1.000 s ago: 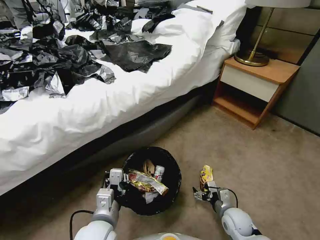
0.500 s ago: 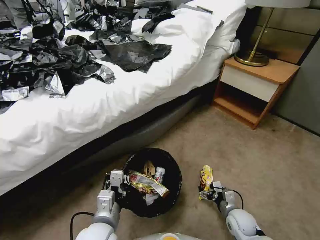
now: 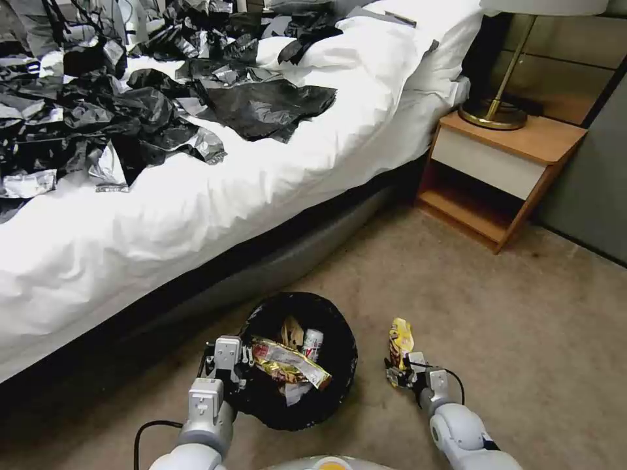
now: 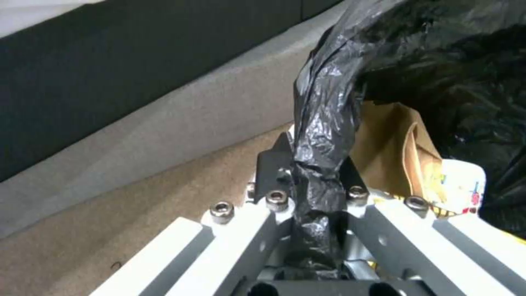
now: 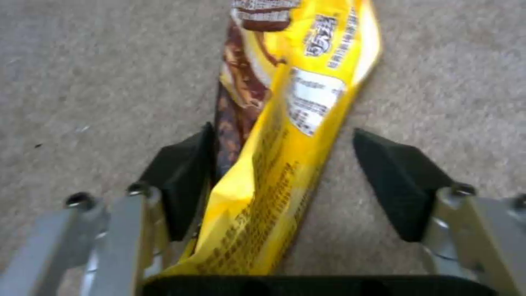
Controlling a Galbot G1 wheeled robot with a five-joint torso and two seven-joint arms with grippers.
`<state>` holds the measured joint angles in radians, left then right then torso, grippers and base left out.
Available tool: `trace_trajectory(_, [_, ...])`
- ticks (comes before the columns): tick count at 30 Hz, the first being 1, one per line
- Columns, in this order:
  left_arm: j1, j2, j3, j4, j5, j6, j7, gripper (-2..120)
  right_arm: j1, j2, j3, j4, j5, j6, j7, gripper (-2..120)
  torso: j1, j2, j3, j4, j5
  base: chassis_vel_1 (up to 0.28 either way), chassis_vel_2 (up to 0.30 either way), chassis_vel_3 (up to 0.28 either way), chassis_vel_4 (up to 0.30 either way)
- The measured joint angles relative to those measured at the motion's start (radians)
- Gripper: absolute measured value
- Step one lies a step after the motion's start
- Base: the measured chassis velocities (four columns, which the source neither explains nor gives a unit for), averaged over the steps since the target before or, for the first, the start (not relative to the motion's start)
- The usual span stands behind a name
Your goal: Pick up the trash bin, then pick up the garbage from the floor and place it into the trash bin.
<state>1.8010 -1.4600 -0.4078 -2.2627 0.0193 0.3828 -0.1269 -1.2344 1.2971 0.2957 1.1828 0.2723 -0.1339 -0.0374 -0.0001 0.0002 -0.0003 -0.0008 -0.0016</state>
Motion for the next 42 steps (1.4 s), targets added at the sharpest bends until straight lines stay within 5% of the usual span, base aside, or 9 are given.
trace_trajectory(17, [-0.019, 0.005, 0.004, 0.007, -0.005, 0.004, 0.000, 1, 0.002, -0.020, 0.031, 0.008, 0.001, 0.033, -0.015, 0, 0.000, 0.000, 0.000, 0.0009, 0.0024, 0.000, 0.000, 0.000, 0.000])
trace_trajectory(26, [-0.021, 0.006, 0.003, 0.008, -0.007, 0.006, 0.000, 1, 0.008, -0.036, 0.031, 0.060, 0.006, 0.044, -0.006, 0, 0.000, 0.000, 0.000, 0.0009, 0.0017, 0.000, 0.000, 0.000, 0.000])
trace_trajectory(34, [-0.018, 0.004, 0.004, 0.015, -0.004, 0.006, 0.000, 1, -0.065, -0.060, 0.054, 0.353, 0.041, 0.148, -0.022, 0, 0.000, 0.000, 0.000, 0.0002, 0.0017, 0.000, 0.000, 0.000, 0.000])
trace_trajectory(37, [-0.014, 0.002, 0.008, 0.019, 0.001, 0.004, 0.001, 1, -0.115, -0.060, 0.056, 0.611, 0.080, 0.285, -0.129, 0, 0.000, 0.000, 0.000, 0.0011, 0.0014, 0.000, 0.000, 0.000, 0.000])
trace_trajectory(42, [-0.014, 0.002, 0.009, 0.021, 0.002, 0.003, 0.001, 1, -0.161, -0.070, 0.039, 0.791, 0.084, 0.346, -0.272, 0, 0.000, 0.000, 0.000, 0.0008, 0.0015, 0.000, 0.000, 0.000, 0.000])
